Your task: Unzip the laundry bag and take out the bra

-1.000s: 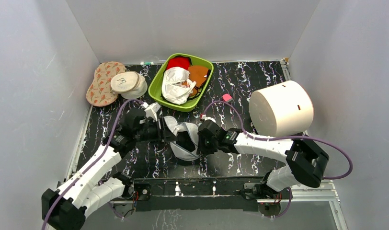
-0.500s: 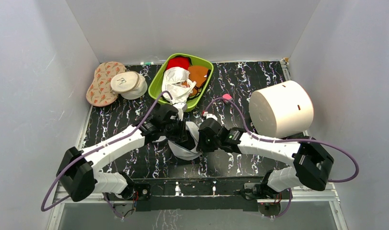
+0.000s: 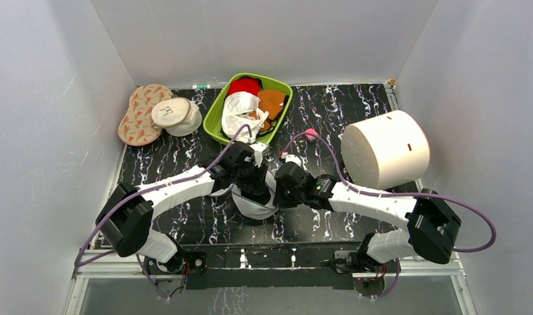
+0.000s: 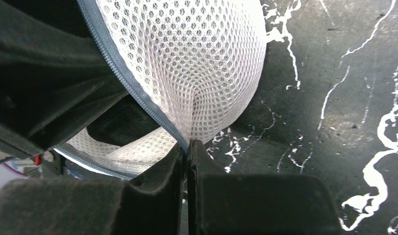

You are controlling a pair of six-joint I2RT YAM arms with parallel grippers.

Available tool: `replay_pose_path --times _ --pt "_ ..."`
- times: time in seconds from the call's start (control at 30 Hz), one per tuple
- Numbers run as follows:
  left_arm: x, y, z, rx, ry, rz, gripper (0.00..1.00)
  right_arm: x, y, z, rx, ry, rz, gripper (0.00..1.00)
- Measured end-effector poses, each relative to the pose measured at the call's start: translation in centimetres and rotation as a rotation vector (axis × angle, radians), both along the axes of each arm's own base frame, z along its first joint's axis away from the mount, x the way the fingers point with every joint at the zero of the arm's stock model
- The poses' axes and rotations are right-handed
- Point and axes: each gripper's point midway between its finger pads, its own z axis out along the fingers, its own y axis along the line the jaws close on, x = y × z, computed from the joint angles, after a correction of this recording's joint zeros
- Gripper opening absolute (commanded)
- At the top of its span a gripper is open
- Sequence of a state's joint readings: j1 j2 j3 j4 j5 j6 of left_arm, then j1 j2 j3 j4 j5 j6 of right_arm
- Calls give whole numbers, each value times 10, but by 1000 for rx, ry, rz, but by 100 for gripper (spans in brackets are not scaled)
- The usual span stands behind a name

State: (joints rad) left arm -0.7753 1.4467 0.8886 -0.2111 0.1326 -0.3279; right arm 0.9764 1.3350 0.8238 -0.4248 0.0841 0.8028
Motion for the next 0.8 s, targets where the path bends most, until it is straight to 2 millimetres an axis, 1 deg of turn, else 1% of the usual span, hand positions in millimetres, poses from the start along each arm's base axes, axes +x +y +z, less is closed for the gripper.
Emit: replay_pose_path --times 0.13,0.23,0.3,0.37,0.43,0.53,0.6,0.67,0.8 --pt "2 -7 1 -14 -46 -105 47 2 -9 -1 -58 -24 19 0" --pt "6 -17 9 -63 -96 -171 46 8 -14 6 -103 -61 44 0" --pt "5 -23 13 -110 -136 -207 45 15 -15 14 -113 -92 65 0" --pt "-1 -23 13 -156 -176 -242 48 25 -18 20 -115 -113 78 0" --pt "-7 -21 12 -181 -199 -272 50 34 -24 21 -118 -119 84 0" --pt "-7 -24 14 -205 -229 -318 51 45 -33 18 -133 -122 103 0" --pt "-2 -26 13 -213 -234 -340 52 48 -35 15 -140 -121 132 0" --pt "9 -28 9 -220 -231 -349 54 48 -34 13 -140 -124 165 0" --pt "28 -31 -5 -198 -216 -366 59 52 -30 12 -126 -132 212 0"
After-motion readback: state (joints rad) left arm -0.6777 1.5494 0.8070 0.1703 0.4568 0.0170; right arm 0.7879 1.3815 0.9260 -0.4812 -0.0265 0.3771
